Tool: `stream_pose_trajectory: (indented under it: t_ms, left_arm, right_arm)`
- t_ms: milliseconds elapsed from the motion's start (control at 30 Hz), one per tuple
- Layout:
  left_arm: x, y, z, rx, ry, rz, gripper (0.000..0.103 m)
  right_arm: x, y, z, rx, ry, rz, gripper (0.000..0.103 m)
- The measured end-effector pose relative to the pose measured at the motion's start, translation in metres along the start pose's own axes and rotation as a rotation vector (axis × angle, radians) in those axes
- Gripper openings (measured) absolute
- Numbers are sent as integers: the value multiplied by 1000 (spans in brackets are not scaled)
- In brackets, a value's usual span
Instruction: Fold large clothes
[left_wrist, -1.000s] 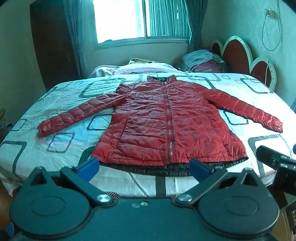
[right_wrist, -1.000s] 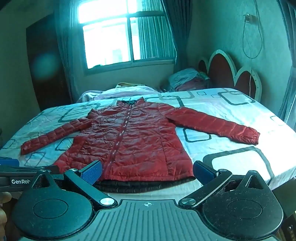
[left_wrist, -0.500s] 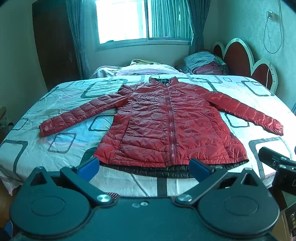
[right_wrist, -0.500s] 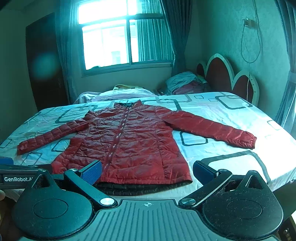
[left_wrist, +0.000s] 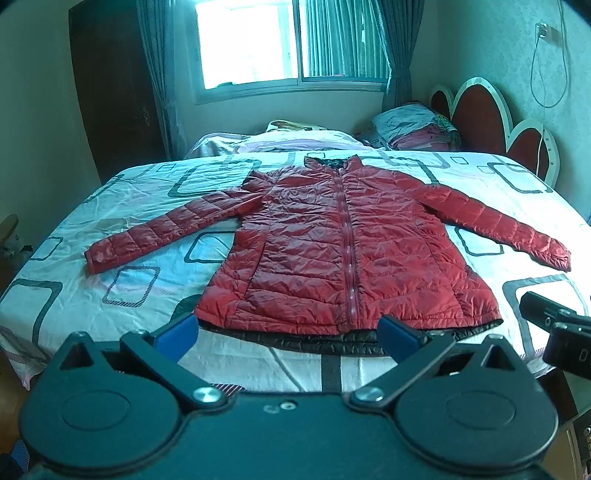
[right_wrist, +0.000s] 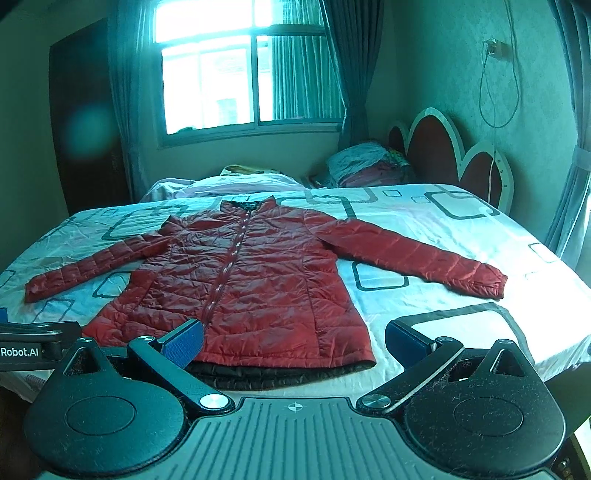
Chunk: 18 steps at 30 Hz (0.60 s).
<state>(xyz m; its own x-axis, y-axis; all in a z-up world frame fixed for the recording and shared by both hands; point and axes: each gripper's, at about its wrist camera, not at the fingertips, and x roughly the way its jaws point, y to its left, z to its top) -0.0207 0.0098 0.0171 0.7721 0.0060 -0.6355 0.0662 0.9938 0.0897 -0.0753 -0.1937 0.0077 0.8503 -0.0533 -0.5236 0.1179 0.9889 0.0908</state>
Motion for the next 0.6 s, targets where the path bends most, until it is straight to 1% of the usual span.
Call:
stream_pose_trajectory:
  t_ms: [233,600]
  left_arm:
    - [2,1,-1,-6,2,9,103]
    - [3,1,-3,-11,8,3,103]
  right_arm:
    - [1,-1,0,8,3,6,103]
    - [0,-5,0,17,3,4,103]
